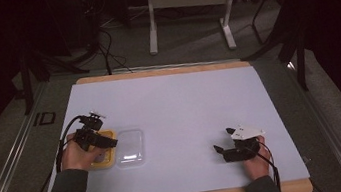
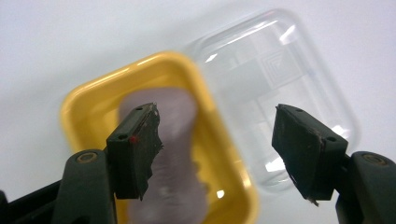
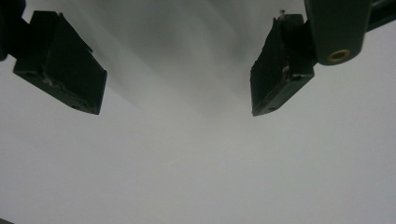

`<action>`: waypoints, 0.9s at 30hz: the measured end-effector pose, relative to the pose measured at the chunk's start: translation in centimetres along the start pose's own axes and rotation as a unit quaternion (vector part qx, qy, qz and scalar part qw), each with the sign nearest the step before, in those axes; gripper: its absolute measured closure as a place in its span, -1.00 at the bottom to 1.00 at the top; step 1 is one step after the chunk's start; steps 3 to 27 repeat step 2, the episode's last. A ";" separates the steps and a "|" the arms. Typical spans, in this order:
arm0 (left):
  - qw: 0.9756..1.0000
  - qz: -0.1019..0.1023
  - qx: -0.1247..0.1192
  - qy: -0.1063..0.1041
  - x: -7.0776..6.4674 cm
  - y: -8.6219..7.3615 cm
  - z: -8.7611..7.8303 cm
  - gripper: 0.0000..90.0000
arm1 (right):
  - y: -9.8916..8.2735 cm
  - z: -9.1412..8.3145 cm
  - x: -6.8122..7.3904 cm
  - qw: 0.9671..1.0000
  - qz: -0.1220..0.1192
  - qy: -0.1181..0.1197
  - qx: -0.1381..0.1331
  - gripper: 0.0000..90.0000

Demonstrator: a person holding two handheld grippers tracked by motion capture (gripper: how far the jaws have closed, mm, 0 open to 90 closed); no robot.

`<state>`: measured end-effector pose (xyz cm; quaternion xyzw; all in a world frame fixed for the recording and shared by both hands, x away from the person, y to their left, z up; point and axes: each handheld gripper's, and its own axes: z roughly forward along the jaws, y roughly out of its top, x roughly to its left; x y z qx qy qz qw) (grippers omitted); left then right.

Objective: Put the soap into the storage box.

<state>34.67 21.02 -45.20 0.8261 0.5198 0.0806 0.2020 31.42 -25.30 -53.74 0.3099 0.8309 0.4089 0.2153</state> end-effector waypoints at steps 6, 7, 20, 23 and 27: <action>1.000 0.009 -0.007 -0.003 -0.5 0.2 0.0 -0.27 | 0.0 0.0 0.0 1.000 0.002 0.000 0.000 -0.59; 1.000 0.009 -0.007 -0.003 -0.5 0.2 0.0 -0.27 | 0.0 0.0 0.0 1.000 0.002 0.000 0.000 -0.59; 1.000 0.009 -0.007 -0.003 -0.5 0.2 0.0 -0.27 | 0.0 0.0 0.0 1.000 0.002 0.000 0.000 -0.59; 1.000 0.009 -0.007 -0.003 -0.5 0.2 0.0 -0.27 | 0.0 0.0 0.0 1.000 0.002 0.000 0.000 -0.59; 1.000 0.009 -0.007 -0.003 -0.5 0.2 0.0 -0.27 | 0.0 0.0 0.0 1.000 0.002 0.000 0.000 -0.59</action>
